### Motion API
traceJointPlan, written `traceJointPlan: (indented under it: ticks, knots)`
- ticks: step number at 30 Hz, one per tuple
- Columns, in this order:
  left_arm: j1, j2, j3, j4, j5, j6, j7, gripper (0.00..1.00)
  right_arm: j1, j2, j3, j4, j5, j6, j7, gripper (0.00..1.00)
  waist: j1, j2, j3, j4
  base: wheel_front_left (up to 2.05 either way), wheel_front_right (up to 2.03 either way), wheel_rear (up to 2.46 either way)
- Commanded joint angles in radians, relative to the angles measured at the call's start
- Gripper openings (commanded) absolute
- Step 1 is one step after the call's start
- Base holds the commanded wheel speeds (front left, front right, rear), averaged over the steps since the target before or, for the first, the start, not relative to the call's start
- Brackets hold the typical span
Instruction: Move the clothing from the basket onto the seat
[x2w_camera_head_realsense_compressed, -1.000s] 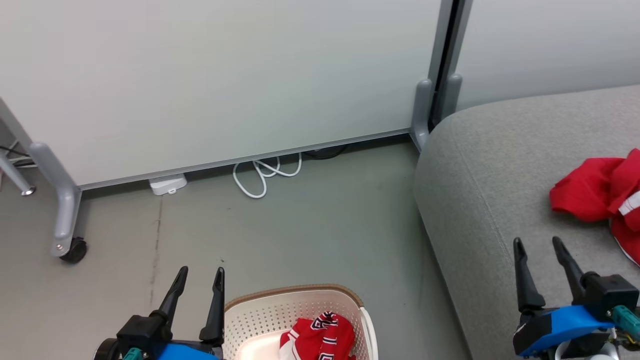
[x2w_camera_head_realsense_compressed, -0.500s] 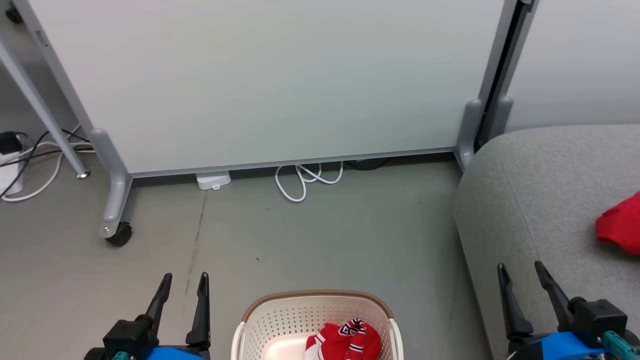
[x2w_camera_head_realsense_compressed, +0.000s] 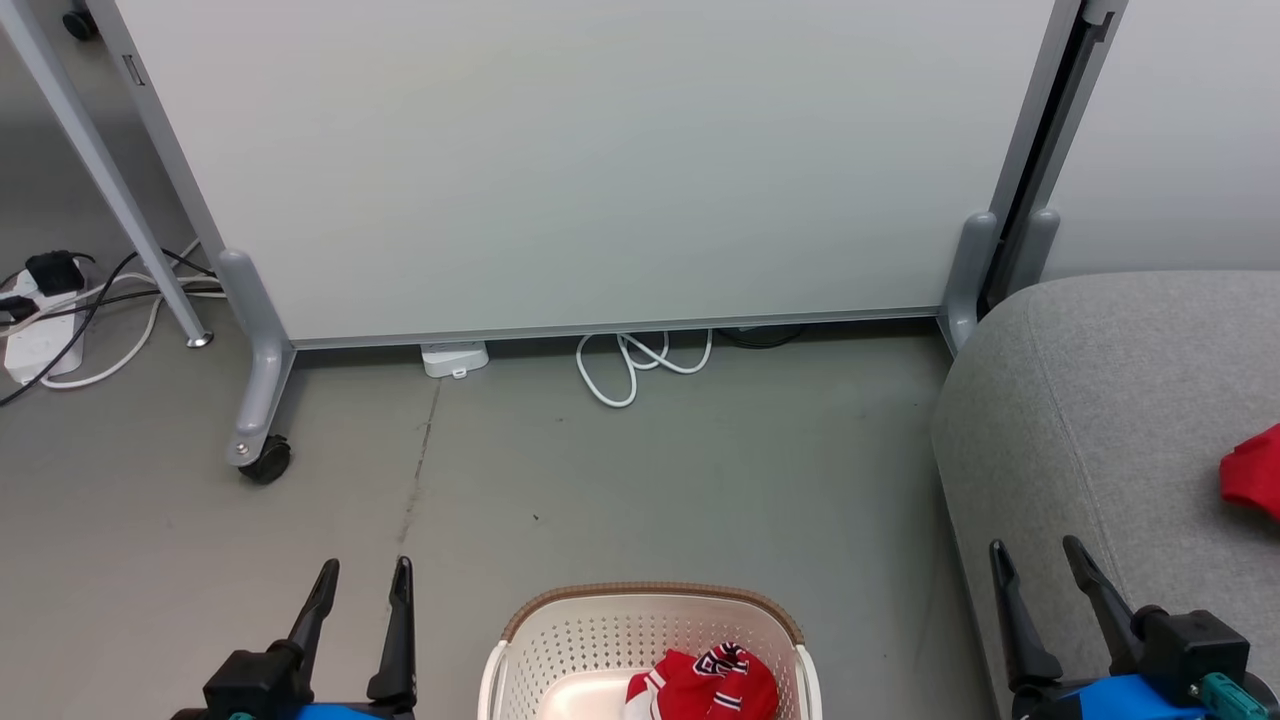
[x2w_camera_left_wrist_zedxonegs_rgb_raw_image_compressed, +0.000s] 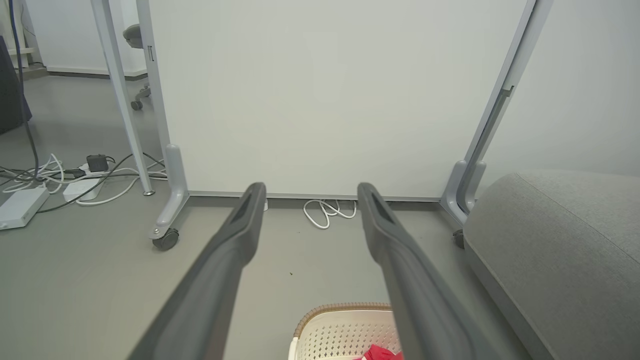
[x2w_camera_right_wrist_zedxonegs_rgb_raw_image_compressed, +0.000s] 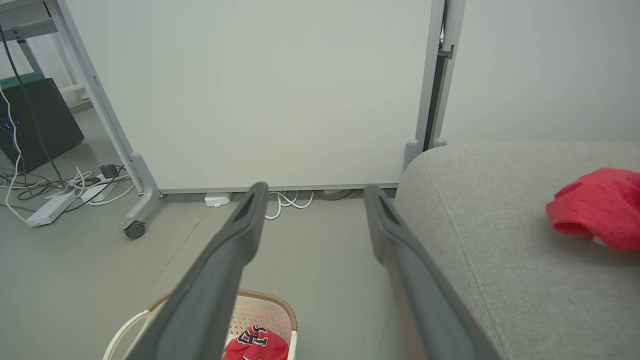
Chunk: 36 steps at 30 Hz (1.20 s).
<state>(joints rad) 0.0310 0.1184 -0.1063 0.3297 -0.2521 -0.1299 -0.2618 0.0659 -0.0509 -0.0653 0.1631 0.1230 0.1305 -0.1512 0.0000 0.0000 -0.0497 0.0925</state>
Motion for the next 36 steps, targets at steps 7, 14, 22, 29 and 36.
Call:
traceJointPlan:
  ticks: [7, 14, 22, 29, 36]
  knots:
    - [0.01, -0.012, 0.009, -0.001, 0.013, -0.001, -0.005, 1.0, 0.007, 0.001, 0.0, 0.007, 0.008, 0.001, -0.007, 1.0, 0.0, 0.0, -0.006, -0.007, 0.0, 0.0, 0.0]
    - [0.013, -0.016, 0.001, -0.009, 0.018, -0.001, -0.005, 1.0, 0.006, 0.001, 0.005, 0.006, 0.011, 0.001, -0.009, 1.0, 0.0, 0.0, -0.001, -0.013, 0.0, 0.0, 0.0]
    - [0.02, -0.015, -0.005, -0.013, 0.02, -0.001, -0.005, 1.0, 0.0, 0.001, 0.02, -0.002, 0.002, 0.001, -0.008, 1.0, 0.0, 0.0, 0.025, -0.044, 0.0, 0.0, 0.0]
    - [0.011, -0.02, -0.009, -0.002, 0.005, -0.001, -0.005, 1.0, -0.028, 0.001, 0.047, -0.023, -0.005, 0.001, 0.001, 1.0, 0.0, 0.0, 0.081, -0.105, 0.0, 0.0, 0.0]
    - [-0.037, -0.022, -0.034, 0.036, -0.004, -0.001, -0.005, 1.0, -0.083, 0.001, 0.085, -0.048, -0.019, 0.001, 0.006, 1.0, 0.0, 0.0, 0.178, -0.171, 0.0, 0.0, 0.0]
